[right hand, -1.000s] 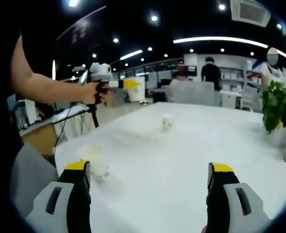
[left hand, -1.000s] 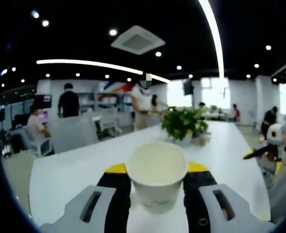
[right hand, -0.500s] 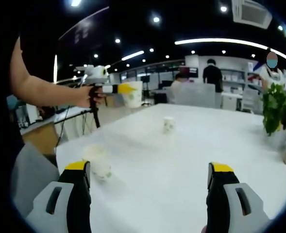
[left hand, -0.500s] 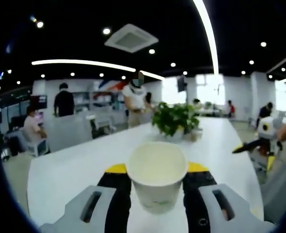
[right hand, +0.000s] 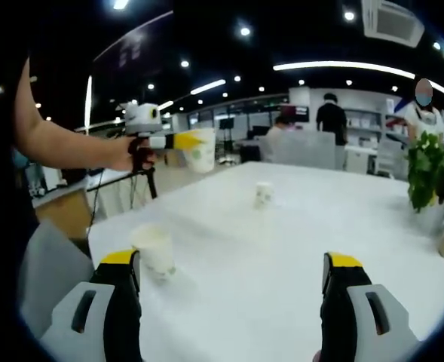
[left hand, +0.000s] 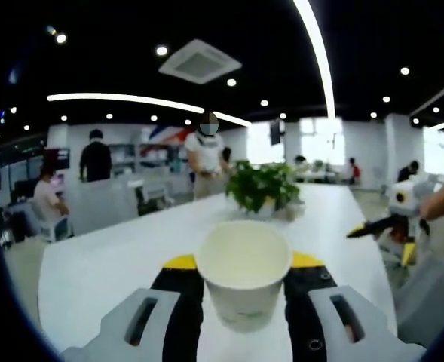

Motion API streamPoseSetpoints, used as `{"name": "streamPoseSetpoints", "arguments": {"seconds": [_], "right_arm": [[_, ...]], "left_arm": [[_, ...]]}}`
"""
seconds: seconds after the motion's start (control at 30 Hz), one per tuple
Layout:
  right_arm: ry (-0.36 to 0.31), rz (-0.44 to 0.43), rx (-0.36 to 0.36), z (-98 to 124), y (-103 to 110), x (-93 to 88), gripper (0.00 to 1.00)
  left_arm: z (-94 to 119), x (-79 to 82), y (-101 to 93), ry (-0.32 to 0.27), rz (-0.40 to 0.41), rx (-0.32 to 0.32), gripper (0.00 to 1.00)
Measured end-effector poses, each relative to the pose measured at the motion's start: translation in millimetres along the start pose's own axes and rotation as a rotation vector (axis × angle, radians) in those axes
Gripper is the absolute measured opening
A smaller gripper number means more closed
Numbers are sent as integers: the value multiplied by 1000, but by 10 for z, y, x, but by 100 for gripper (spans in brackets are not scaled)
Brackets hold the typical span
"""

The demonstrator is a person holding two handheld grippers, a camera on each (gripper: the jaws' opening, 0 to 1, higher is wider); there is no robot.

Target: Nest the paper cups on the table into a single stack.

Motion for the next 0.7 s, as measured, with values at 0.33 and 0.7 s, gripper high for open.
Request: {"name": "streamPoseSetpoints", "arguments": {"seconds": [0.33, 0.7], "right_arm": [[-6, 2, 1, 18, 31, 1, 99], [-7, 8, 5, 38, 55, -4, 99]], "left_arm": [[97, -127, -248, 14, -17, -16, 41], [211, -152, -495, -7, 6, -18, 41]]}}
Point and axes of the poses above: the point that each gripper's makers call its tool centre point, and the gripper's own axes: z roughly backward along the fingers, y roughly to its left, x roughly out of its top, the point moved 2 cm from there along z, roughly backward along the fingers, and after that the axes turned 4 degrees about -x, right-handed, at the moved point
